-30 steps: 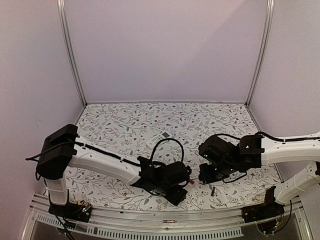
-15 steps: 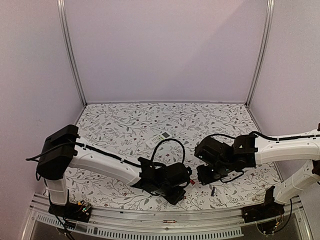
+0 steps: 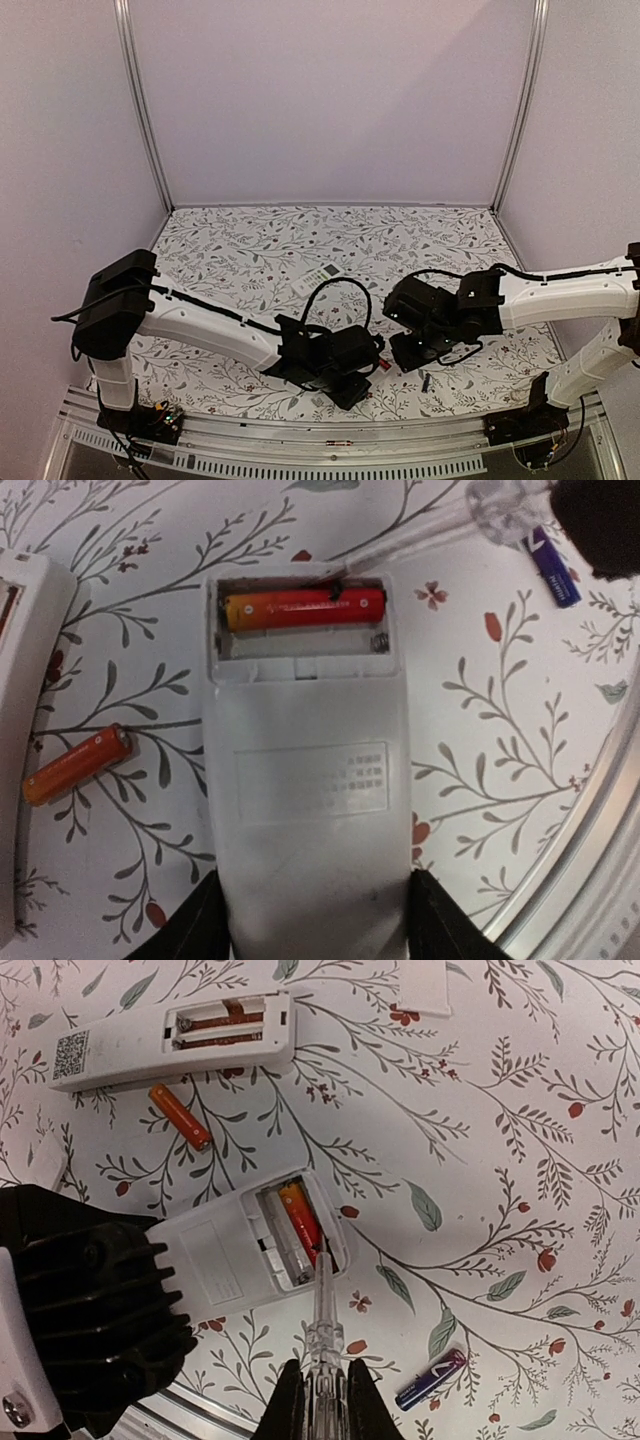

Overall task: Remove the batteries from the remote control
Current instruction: Remove the battery from the remote control without the battery cover.

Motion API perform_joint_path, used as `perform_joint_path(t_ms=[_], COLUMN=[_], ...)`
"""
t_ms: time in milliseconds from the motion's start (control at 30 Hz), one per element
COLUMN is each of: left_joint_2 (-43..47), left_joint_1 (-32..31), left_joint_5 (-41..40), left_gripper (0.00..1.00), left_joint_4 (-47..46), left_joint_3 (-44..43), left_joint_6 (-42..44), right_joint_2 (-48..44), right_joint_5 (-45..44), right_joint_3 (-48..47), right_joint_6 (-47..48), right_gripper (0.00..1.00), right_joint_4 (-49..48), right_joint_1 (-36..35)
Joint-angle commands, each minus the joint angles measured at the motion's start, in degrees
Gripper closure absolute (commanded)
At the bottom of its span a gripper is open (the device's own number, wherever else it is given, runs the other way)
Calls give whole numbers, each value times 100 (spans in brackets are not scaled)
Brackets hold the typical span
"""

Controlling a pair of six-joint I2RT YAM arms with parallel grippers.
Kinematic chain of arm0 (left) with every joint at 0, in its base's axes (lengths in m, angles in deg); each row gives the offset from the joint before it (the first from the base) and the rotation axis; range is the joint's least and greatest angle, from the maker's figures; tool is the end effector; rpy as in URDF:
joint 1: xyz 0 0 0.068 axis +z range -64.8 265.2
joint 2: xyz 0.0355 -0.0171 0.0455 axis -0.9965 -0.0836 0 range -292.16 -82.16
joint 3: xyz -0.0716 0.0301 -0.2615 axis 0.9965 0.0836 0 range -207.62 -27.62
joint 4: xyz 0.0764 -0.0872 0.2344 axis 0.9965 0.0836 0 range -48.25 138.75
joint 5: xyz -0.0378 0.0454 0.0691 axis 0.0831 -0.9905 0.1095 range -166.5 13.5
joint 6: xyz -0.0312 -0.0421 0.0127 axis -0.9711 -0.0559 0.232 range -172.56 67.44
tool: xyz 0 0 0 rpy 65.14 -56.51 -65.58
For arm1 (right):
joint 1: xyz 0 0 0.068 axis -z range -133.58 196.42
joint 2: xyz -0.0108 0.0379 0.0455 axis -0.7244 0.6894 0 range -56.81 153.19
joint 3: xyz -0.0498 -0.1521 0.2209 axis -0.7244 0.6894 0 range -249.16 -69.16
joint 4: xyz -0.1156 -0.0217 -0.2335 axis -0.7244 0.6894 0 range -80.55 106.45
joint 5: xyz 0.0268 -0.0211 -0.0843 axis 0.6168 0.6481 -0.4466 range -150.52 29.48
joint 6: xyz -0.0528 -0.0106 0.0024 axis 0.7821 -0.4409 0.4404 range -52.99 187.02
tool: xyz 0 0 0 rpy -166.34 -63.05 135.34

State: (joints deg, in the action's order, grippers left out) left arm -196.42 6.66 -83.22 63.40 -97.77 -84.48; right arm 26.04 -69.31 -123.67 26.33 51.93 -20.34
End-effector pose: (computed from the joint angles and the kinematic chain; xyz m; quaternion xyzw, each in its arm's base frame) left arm 0.0818 -0.3824 0.1270 0.3750 0.9012 -0.1395 0.1666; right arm 0.1104 0.2432 0.2088 -0.2093 0.9607 0.0891 0.1592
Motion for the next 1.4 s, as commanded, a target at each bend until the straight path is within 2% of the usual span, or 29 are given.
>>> perform_joint_path(t_ms=[0, 233, 433, 700, 967, 1167, 1267, 1367], left_joint_2=[-676, -450, -255, -54, -35, -121, -130, -79], left_joint_1=[-99, -75, 132, 499, 961, 1027, 1074, 1082], left_joint_5=[125, 43, -119, -370, -575, -698, -731, -724], left_gripper=[57, 57, 57, 57, 57, 58, 58, 58], left_joint_4=[1091, 811, 552, 365, 340, 348, 350, 298], left_joint_3=[599, 833, 1038, 1154, 1203, 1105, 1091, 1131], left_joint_6=[484, 1056, 1785, 2777, 3284, 3598, 3661, 3698], right_joint_2=[84, -614, -782, -917, -1197, -1384, -1473, -1645], right_joint_5=[577, 2608, 4054, 5350, 5965, 6425, 6080, 4843], right_joint_3=[45, 857, 1408, 2028, 2197, 2490, 2406, 2018], right_joint_6=[228, 735, 1146, 1222, 1186, 744, 729, 1079], right_gripper=[100, 100, 100, 100, 100, 100, 100, 100], right_joint_4=[-18, -887, -1190, -1820, -2007, -2647, -2436, -1691], right_joint_1=[225, 1408, 2172, 2983, 3385, 3442, 3450, 3441])
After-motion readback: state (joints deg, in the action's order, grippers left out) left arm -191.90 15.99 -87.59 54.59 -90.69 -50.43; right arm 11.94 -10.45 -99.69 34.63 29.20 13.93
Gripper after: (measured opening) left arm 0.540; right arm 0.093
